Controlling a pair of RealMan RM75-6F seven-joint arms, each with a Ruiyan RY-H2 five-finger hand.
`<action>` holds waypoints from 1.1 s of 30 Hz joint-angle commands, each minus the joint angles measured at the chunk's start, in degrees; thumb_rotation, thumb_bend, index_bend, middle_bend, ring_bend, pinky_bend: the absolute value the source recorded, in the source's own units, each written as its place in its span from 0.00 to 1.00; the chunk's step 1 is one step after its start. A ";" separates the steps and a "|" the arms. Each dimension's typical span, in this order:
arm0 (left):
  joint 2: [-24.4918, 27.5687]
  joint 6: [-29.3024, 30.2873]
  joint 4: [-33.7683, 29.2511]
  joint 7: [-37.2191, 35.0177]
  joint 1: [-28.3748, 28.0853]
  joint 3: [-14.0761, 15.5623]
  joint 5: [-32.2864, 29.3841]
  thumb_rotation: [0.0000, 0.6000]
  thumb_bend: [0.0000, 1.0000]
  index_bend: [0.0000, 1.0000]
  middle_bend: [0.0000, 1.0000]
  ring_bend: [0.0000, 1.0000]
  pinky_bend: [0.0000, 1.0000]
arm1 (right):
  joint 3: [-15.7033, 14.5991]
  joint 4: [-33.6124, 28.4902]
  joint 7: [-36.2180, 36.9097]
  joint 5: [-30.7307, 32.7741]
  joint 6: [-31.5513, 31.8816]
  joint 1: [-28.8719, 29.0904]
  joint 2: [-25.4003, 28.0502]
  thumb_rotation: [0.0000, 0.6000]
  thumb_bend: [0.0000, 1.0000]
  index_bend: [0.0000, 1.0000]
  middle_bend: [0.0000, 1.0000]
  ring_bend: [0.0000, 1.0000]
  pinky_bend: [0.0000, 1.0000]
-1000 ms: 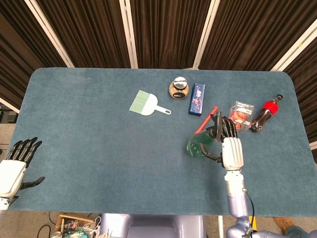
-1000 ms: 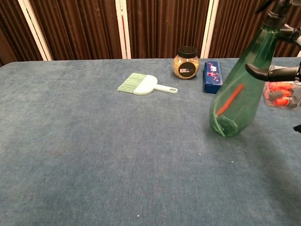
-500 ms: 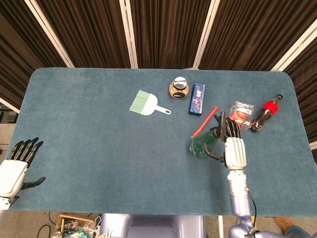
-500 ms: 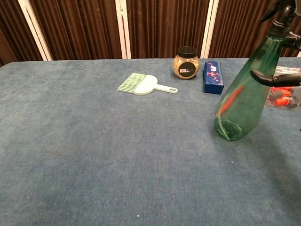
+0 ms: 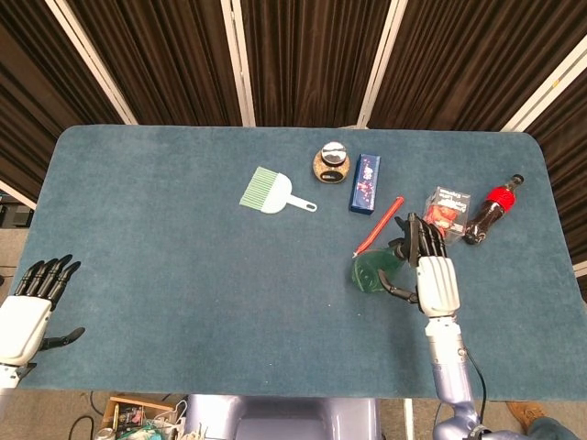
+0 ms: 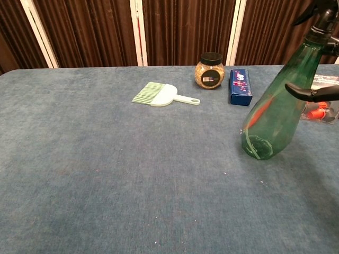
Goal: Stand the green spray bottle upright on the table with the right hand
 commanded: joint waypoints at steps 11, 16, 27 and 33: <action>0.03 0.22 0.04 -0.26 0.02 -0.09 -0.13 1.00 0.01 0.00 0.00 0.00 0.00 | 0.07 -3.11 -1.96 -0.39 -0.01 -0.38 2.30 1.00 0.32 0.00 0.00 0.00 0.00; 0.08 0.44 0.08 -0.49 0.12 -0.01 0.02 1.00 0.01 0.00 0.00 0.00 0.00 | 0.38 -4.12 -3.20 -0.50 1.23 -1.04 3.43 1.00 0.32 0.00 0.00 0.00 0.00; 0.23 1.55 -0.09 -0.36 0.62 0.16 0.56 1.00 0.01 0.00 0.00 0.00 0.00 | 1.21 -3.07 -6.87 0.83 2.24 -2.51 7.98 1.00 0.32 0.00 0.00 0.00 0.00; 0.02 1.90 0.13 -0.08 0.78 0.04 0.48 1.00 0.01 0.00 0.00 0.00 0.00 | -1.64 -0.17 -11.38 0.67 2.87 -5.28 13.30 1.00 0.32 0.00 0.00 0.00 0.00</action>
